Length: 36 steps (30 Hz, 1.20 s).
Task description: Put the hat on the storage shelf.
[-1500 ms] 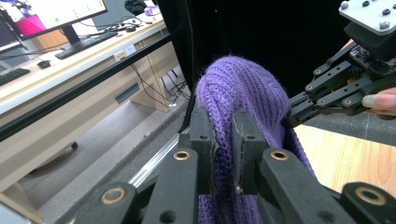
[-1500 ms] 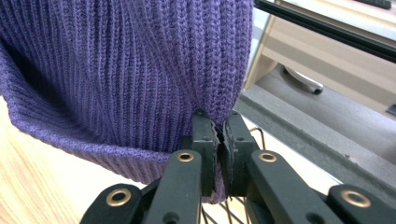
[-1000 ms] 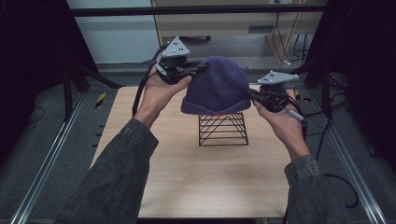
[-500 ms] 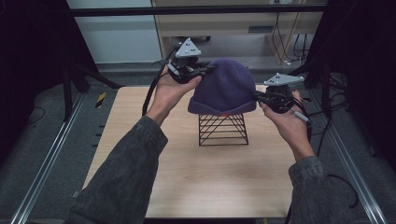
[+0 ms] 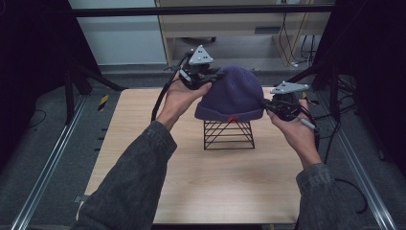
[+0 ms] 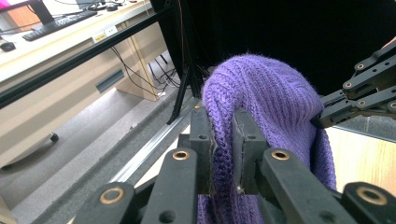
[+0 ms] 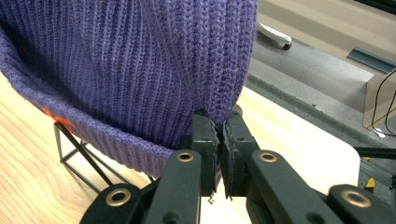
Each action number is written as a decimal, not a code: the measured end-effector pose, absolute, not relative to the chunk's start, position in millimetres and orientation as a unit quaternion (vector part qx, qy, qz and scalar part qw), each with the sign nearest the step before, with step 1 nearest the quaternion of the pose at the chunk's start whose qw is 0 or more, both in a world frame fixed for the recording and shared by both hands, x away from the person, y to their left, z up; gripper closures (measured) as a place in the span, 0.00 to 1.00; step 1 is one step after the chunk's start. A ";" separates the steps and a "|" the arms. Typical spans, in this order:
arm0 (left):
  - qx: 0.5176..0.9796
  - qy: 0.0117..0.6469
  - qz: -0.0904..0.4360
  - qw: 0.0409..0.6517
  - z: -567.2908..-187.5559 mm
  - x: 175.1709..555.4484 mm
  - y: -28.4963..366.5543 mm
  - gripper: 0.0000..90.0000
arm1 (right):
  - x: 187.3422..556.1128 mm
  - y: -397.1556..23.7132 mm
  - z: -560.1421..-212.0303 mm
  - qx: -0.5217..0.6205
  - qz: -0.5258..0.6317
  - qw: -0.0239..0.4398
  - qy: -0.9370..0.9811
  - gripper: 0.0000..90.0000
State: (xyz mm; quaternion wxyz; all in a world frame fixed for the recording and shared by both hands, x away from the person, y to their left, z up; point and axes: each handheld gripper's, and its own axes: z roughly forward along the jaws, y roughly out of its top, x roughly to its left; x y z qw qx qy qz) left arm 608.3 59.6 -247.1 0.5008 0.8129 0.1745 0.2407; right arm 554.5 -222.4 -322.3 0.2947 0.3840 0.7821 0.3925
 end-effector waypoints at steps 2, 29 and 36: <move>0.814 0.174 0.239 0.499 -249.1 608.3 59.4 0.89 | 554.5 -224.1 -323.7 0.386 0.393 0.294 0.781 0.95; 0.819 0.174 0.226 0.497 -266.5 602.1 60.5 0.89 | 552.0 -225.4 -338.1 0.387 0.382 0.285 0.789 0.95; 0.822 0.176 0.224 0.493 -274.8 602.4 62.4 0.89 | 552.0 -222.9 -347.3 0.387 0.376 0.280 0.794 0.95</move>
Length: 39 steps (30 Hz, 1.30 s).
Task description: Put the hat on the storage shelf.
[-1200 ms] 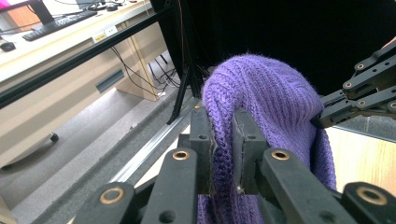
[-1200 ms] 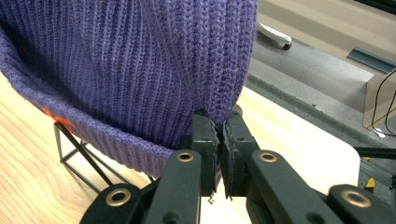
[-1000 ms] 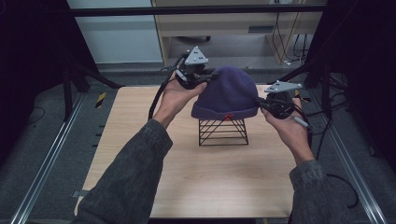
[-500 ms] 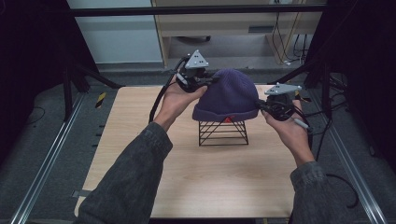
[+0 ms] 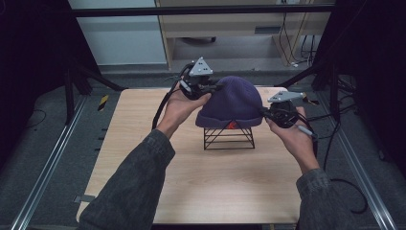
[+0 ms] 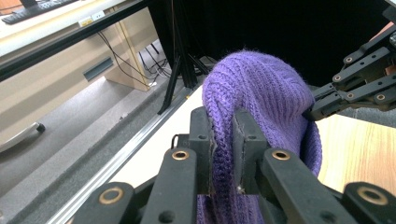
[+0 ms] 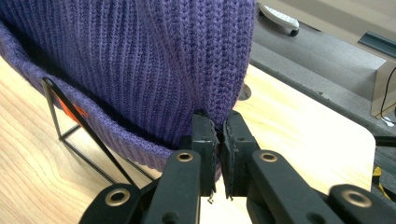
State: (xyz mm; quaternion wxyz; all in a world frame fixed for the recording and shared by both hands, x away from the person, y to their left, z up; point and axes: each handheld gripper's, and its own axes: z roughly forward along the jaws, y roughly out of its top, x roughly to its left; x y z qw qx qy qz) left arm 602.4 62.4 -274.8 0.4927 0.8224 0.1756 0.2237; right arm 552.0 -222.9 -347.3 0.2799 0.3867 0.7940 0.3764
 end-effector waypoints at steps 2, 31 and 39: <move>0.823 0.176 0.222 0.492 -278.0 601.8 63.2 0.89 | 552.8 -222.7 -349.8 0.386 0.376 0.279 0.795 0.95; 0.837 0.169 0.209 0.476 -311.8 586.4 57.5 0.89 | 547.9 -223.0 -390.8 0.405 0.367 0.269 0.793 0.94; 0.846 0.172 0.198 0.464 -327.7 586.4 59.8 0.89 | 545.9 -223.0 -406.3 0.407 0.361 0.262 0.797 0.94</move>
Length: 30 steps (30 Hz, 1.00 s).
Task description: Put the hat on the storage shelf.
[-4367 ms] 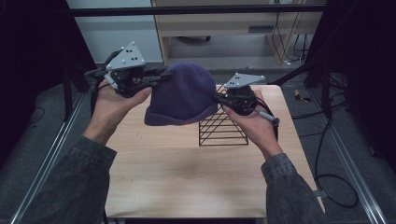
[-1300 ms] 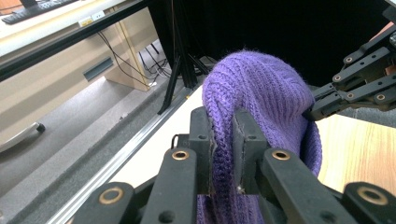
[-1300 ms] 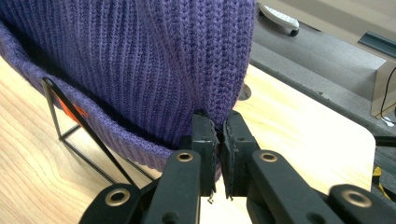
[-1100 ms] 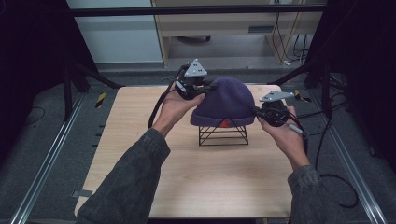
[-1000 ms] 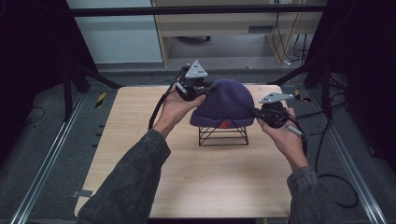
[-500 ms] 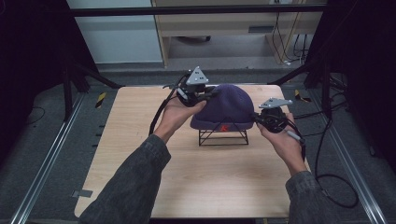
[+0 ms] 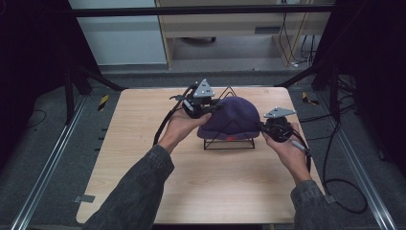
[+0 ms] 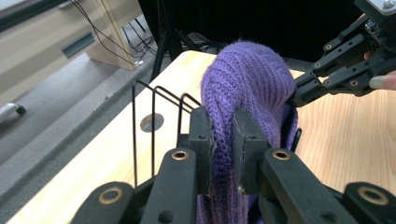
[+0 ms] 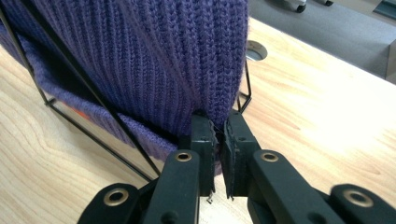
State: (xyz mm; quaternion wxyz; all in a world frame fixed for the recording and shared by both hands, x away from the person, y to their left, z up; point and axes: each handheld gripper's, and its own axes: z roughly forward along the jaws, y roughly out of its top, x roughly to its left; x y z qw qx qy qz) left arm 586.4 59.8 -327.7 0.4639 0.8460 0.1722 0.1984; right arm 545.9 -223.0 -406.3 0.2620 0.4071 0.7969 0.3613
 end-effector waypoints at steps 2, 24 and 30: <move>0.846 0.176 0.194 0.465 -331.8 586.2 60.0 0.89 | 545.7 -223.3 -409.0 0.407 0.360 0.261 0.798 0.94; 0.852 0.183 0.184 0.454 -351.1 585.0 63.1 0.88 | 541.1 -223.7 -423.8 0.407 0.352 0.248 0.806 0.94; 0.854 0.181 0.182 0.451 -353.9 585.1 63.3 0.88 | 541.8 -223.2 -427.6 0.408 0.350 0.244 0.807 0.94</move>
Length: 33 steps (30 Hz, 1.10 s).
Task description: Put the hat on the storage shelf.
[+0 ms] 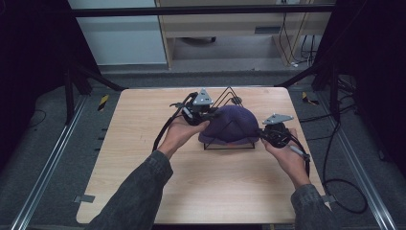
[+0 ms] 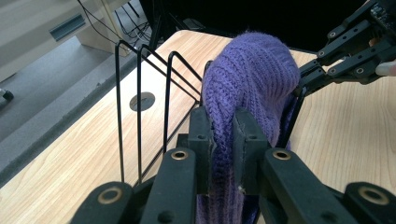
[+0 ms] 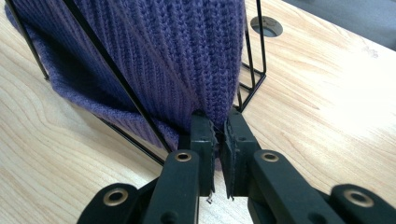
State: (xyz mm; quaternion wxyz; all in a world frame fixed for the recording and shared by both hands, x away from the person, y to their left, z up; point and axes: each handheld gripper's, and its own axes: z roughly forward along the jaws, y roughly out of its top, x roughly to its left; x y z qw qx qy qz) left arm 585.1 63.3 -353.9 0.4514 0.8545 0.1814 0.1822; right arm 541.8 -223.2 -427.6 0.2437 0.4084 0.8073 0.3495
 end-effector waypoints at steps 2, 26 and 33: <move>0.855 0.180 0.182 0.451 -354.4 585.0 63.0 0.88 | 542.0 -223.3 -428.4 0.408 0.350 0.243 0.808 0.94; 0.857 0.182 0.176 0.449 -366.9 583.2 65.9 0.88 | 540.7 -223.0 -436.7 0.411 0.345 0.231 0.812 0.93; 0.858 0.181 0.175 0.448 -367.2 582.4 66.2 0.88 | 540.5 -224.3 -437.1 0.411 0.348 0.227 0.811 0.93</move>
